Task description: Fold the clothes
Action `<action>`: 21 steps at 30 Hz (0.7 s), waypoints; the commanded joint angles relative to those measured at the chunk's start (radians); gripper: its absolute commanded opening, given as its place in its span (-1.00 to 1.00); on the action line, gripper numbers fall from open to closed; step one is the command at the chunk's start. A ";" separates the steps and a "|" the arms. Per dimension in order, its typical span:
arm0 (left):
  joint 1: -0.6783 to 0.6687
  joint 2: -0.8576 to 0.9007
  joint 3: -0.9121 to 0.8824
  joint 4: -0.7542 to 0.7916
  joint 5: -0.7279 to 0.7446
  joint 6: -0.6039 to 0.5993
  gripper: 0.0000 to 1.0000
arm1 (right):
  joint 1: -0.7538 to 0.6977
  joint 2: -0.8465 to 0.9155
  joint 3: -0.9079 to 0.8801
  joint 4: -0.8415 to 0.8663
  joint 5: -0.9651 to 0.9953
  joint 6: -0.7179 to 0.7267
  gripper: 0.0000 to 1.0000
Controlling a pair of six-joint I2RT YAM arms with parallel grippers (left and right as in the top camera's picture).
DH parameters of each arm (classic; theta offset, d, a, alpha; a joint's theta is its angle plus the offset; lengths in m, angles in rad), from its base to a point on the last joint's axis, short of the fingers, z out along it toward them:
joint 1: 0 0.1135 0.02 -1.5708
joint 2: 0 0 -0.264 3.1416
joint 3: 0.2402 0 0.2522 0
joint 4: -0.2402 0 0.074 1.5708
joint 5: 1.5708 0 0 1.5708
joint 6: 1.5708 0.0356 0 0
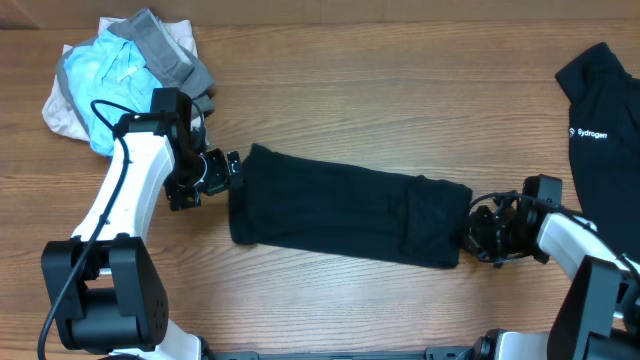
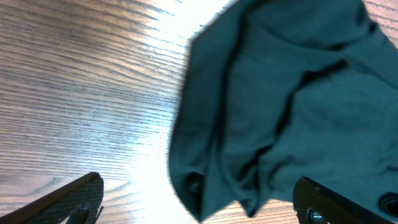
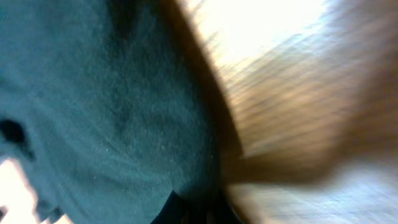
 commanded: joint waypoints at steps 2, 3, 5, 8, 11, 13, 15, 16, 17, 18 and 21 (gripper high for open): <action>-0.005 0.003 -0.006 0.003 -0.003 -0.006 0.99 | -0.010 0.005 0.143 -0.119 0.262 0.039 -0.92; -0.005 0.003 -0.006 0.003 -0.003 -0.006 1.00 | -0.010 0.001 0.176 -0.158 0.288 0.039 -0.92; -0.005 0.003 -0.006 0.003 -0.003 -0.006 1.00 | -0.009 -0.012 0.227 -0.222 0.334 0.039 -0.92; -0.005 0.003 -0.006 0.003 -0.003 -0.006 1.00 | 0.018 -0.048 0.287 -0.306 0.454 0.078 -0.92; -0.005 0.003 -0.006 0.003 -0.003 -0.006 1.00 | 0.066 -0.086 0.299 -0.325 0.484 0.117 -0.92; -0.005 0.003 -0.006 0.003 -0.003 -0.006 0.99 | 0.114 -0.097 0.299 -0.338 0.522 0.155 -0.92; -0.005 0.003 -0.006 0.003 -0.003 -0.006 1.00 | 0.169 -0.096 0.298 -0.349 0.582 0.200 -0.92; -0.005 0.003 -0.006 0.003 -0.003 -0.006 1.00 | 0.200 -0.095 0.297 -0.352 0.615 0.220 -0.92; -0.005 0.003 -0.006 0.003 -0.003 -0.006 1.00 | 0.235 -0.095 0.297 -0.356 0.650 0.246 -0.92; -0.005 0.003 -0.006 0.003 -0.003 -0.006 1.00 | 0.261 -0.095 0.297 -0.359 0.674 0.267 -0.92; -0.005 0.003 -0.006 0.003 -0.003 -0.006 1.00 | 0.360 -0.095 0.298 -0.366 0.748 0.351 -0.92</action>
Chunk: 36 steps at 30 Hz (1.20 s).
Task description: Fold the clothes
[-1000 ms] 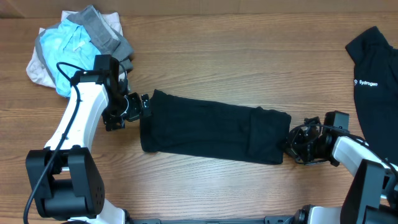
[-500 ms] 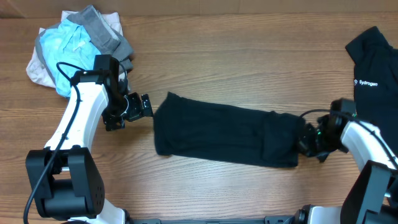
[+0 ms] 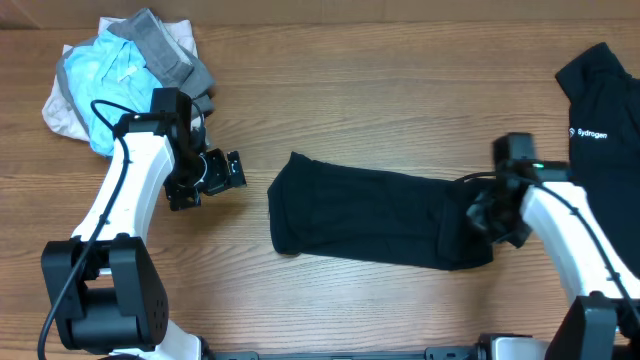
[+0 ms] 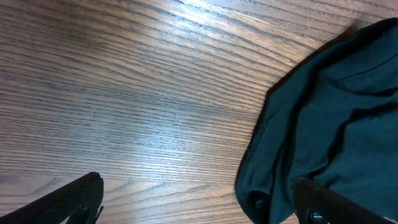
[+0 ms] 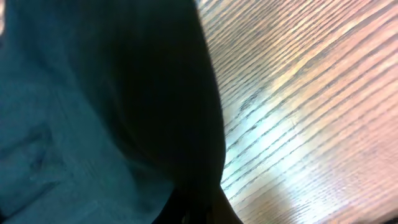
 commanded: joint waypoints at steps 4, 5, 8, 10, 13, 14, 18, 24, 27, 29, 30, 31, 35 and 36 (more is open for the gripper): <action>-0.005 0.003 -0.006 0.002 -0.003 -0.006 1.00 | 0.158 -0.017 0.019 0.011 0.151 0.144 -0.92; -0.005 0.003 -0.006 0.002 -0.003 -0.006 1.00 | 0.174 -0.017 0.019 0.015 0.154 0.144 -0.92; -0.005 0.003 -0.006 0.002 -0.003 -0.006 1.00 | 0.214 -0.017 0.019 0.023 0.158 0.154 -0.92; -0.005 0.003 -0.006 0.003 -0.003 -0.006 1.00 | 0.245 -0.017 0.019 0.021 0.175 0.191 -0.92; -0.005 0.003 -0.006 0.003 -0.003 -0.006 1.00 | 0.299 -0.017 0.019 0.038 0.187 0.204 -0.92; -0.005 0.003 -0.006 0.003 -0.003 -0.006 1.00 | 0.313 -0.017 0.019 0.045 0.187 0.208 -0.92; -0.005 0.003 -0.006 0.003 -0.003 -0.006 1.00 | 0.379 -0.014 0.019 0.069 0.164 0.244 -0.92; -0.005 0.003 -0.006 0.002 -0.003 -0.006 1.00 | 0.448 0.031 0.017 0.101 0.119 0.275 -0.92; -0.005 0.003 -0.006 0.002 -0.003 -0.006 1.00 | 0.475 0.059 0.010 0.137 0.087 0.275 -0.92; -0.005 0.003 -0.006 0.002 -0.003 -0.006 1.00 | 0.494 0.077 0.010 0.151 0.086 0.283 -0.92; -0.005 0.003 -0.006 0.002 -0.003 -0.006 1.00 | 0.503 0.082 0.010 0.154 0.085 0.295 -0.92; -0.005 0.003 -0.006 0.002 -0.003 -0.006 1.00 | 0.512 0.087 0.010 0.158 0.084 0.302 -0.92; -0.005 0.003 -0.006 0.002 -0.003 -0.006 1.00 | 0.536 0.087 0.010 0.170 0.072 0.301 -0.92; -0.005 0.003 -0.006 0.002 -0.003 -0.006 1.00 | 0.539 0.087 0.010 0.173 0.065 0.302 -0.92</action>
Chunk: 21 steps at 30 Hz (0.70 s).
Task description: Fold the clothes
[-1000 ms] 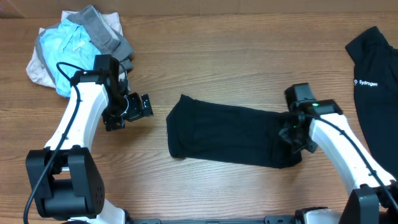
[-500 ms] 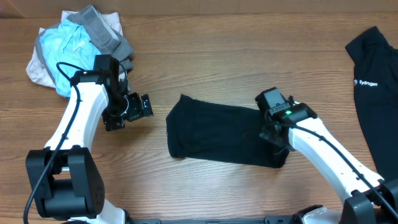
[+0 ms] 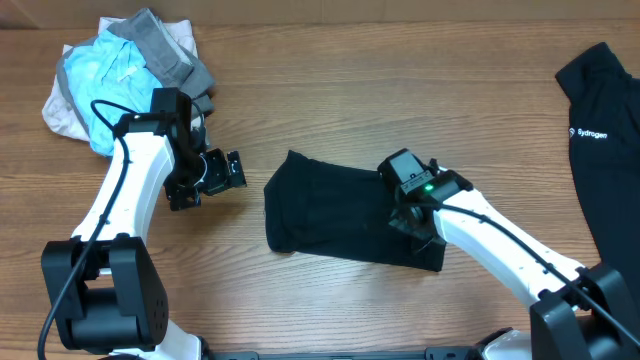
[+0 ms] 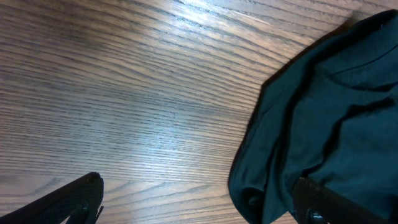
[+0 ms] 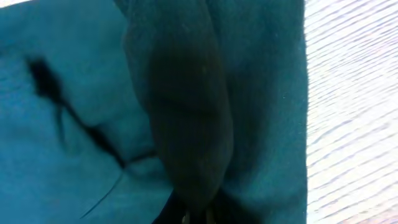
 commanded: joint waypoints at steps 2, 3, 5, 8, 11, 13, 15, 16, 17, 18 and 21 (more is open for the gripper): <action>-0.005 0.003 -0.006 0.002 -0.002 -0.006 1.00 | 0.021 0.004 0.010 0.014 -0.047 0.027 -0.92; -0.005 0.003 -0.006 0.002 -0.002 -0.006 1.00 | 0.023 0.004 0.010 0.016 -0.054 0.043 -0.92; -0.005 0.003 -0.006 0.003 -0.002 -0.006 1.00 | 0.025 0.004 0.010 0.023 -0.071 0.048 -0.92; -0.005 0.003 -0.006 0.002 -0.002 -0.006 0.99 | 0.026 0.004 0.010 0.044 -0.112 0.048 -0.92; -0.005 0.003 -0.006 0.002 -0.003 -0.006 1.00 | 0.026 0.004 0.010 0.061 -0.130 0.047 -0.81; -0.005 0.003 -0.006 0.002 -0.002 -0.006 1.00 | 0.026 0.004 0.010 0.069 -0.132 0.047 -0.62; -0.005 0.003 -0.006 0.002 -0.002 -0.006 1.00 | 0.026 0.004 0.010 0.073 -0.132 0.047 -0.53; -0.005 0.003 -0.006 0.002 -0.003 -0.006 1.00 | 0.026 0.004 0.010 0.072 -0.133 0.047 -0.53; -0.005 0.003 -0.006 0.002 -0.002 -0.006 1.00 | 0.026 0.004 0.010 0.072 -0.138 0.047 -0.53; -0.005 0.003 -0.006 0.002 -0.002 -0.006 1.00 | 0.026 0.004 0.010 0.072 -0.145 0.047 -0.53; -0.005 0.003 -0.006 0.003 -0.003 -0.006 1.00 | 0.026 0.004 0.010 0.095 -0.192 0.042 -0.48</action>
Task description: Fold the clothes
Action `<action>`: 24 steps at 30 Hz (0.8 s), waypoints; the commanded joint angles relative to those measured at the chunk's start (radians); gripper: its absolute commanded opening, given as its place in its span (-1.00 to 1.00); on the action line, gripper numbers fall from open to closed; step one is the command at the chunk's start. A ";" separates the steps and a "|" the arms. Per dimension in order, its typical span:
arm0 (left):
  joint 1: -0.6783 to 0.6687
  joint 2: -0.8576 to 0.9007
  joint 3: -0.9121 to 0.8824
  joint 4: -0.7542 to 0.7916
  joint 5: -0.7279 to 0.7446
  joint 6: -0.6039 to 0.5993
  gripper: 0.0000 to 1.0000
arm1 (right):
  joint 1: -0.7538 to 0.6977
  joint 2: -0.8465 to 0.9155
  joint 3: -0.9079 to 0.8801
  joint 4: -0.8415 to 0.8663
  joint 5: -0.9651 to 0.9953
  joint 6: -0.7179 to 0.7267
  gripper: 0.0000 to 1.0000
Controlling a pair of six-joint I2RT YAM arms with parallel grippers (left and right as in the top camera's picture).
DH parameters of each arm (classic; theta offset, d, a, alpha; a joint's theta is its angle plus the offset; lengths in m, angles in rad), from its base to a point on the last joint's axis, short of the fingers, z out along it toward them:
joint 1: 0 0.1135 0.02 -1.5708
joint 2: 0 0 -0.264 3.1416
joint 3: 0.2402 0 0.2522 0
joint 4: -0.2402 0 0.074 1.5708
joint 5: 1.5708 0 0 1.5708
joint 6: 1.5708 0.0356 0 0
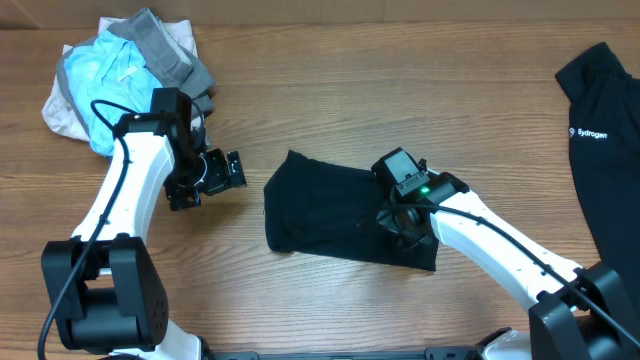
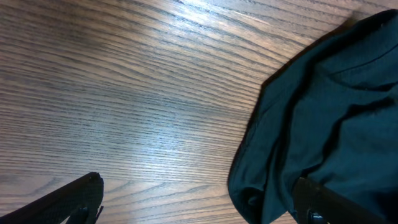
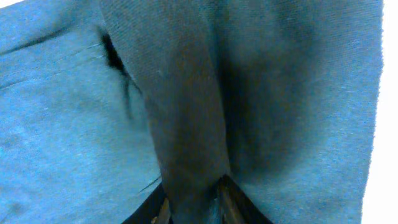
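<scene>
A black garment point(image 1: 320, 205) lies in the middle of the table, its right part doubled over onto the rest. My right gripper point(image 1: 402, 218) is down on that doubled part. In the right wrist view the right gripper point(image 3: 194, 199) is shut on a raised ridge of the black garment point(image 3: 74, 93), which fills the narrow gap between its fingers. My left gripper point(image 1: 218, 172) stands open and empty to the left of the cloth. In the left wrist view the left gripper point(image 2: 199, 186) is over bare wood, with the black garment point(image 2: 323, 106) and its rumpled left edge at the right.
A pile of light blue, grey and white clothes point(image 1: 120, 55) lies at the far left corner. A black shirt with white lettering point(image 1: 605, 130) lies at the right edge. The wooden table point(image 1: 330, 90) shows between them.
My right gripper has shifted slightly lower on the doubled cloth, and its fingers stand a little wider around the fabric ridge. The left arm has not moved.
The garment lay stretched long, with my left gripper open over its left end and my right gripper at its right end. Then the cloth sat further right, clear of the left gripper. Then the right end was over the middle, where my right gripper now holds it down.
</scene>
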 commanded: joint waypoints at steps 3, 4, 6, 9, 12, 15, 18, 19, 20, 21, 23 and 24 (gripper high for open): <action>-0.006 0.003 -0.006 0.002 -0.003 -0.006 1.00 | 0.006 0.004 0.012 0.053 -0.109 -0.011 -0.47; -0.009 0.003 -0.006 0.003 -0.003 -0.006 1.00 | 0.006 0.004 0.016 0.063 -0.129 -0.029 -0.47; -0.010 0.003 -0.006 0.003 -0.003 -0.006 1.00 | 0.006 0.004 0.028 0.075 -0.171 -0.057 -0.45; -0.010 0.003 -0.006 0.003 -0.003 -0.006 1.00 | 0.006 0.004 0.060 0.056 -0.192 -0.065 -0.22; -0.010 0.003 -0.006 0.003 -0.003 -0.006 1.00 | -0.004 0.003 0.113 -0.006 -0.175 -0.098 0.26; -0.010 0.003 -0.006 0.003 -0.003 -0.006 1.00 | -0.038 0.003 0.195 -0.097 -0.162 -0.098 0.34; -0.010 0.003 -0.006 0.003 -0.003 -0.006 1.00 | -0.101 0.003 0.299 -0.197 -0.164 -0.115 0.37; -0.010 0.003 -0.006 0.003 -0.003 -0.006 1.00 | -0.121 0.003 0.322 -0.215 -0.168 -0.135 0.37; -0.010 0.003 -0.006 0.003 -0.003 -0.006 1.00 | -0.152 0.003 0.349 -0.227 -0.190 -0.187 0.36; -0.010 0.003 -0.006 0.002 -0.003 -0.006 0.99 | -0.182 0.003 0.364 -0.227 -0.233 -0.261 0.36; -0.010 0.003 -0.006 0.003 -0.003 -0.006 0.99 | -0.252 0.003 0.373 -0.225 -0.346 -0.377 0.33; -0.010 0.003 -0.006 0.003 -0.003 -0.006 1.00 | -0.298 0.003 0.372 -0.229 -0.404 -0.421 0.26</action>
